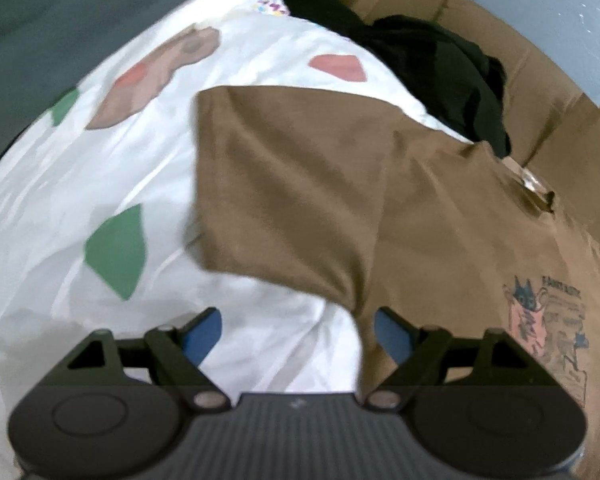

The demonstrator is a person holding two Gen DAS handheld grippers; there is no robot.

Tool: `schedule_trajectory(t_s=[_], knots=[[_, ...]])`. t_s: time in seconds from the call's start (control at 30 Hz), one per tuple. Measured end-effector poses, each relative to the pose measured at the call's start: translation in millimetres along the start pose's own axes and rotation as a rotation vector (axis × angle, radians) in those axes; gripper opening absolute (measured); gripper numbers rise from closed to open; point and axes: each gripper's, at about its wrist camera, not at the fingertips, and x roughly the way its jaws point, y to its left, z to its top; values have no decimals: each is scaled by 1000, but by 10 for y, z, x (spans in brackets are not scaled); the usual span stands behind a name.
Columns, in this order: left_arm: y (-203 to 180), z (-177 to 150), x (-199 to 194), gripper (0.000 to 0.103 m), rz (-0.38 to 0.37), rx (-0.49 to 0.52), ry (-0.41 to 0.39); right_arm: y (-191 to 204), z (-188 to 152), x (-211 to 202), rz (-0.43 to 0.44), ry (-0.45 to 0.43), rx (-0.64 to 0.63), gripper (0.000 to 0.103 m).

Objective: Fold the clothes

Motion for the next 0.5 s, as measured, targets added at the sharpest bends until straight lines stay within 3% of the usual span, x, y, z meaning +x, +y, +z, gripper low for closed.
schedule_trajectory(t_s=[0.27, 0.5], knots=[[196, -37, -159, 86, -16, -82, -37, -49, 35, -346, 48, -40, -6, 22], [272, -46, -363, 85, -51, -135, -81, -52, 90, -678, 149, -97, -1, 37]])
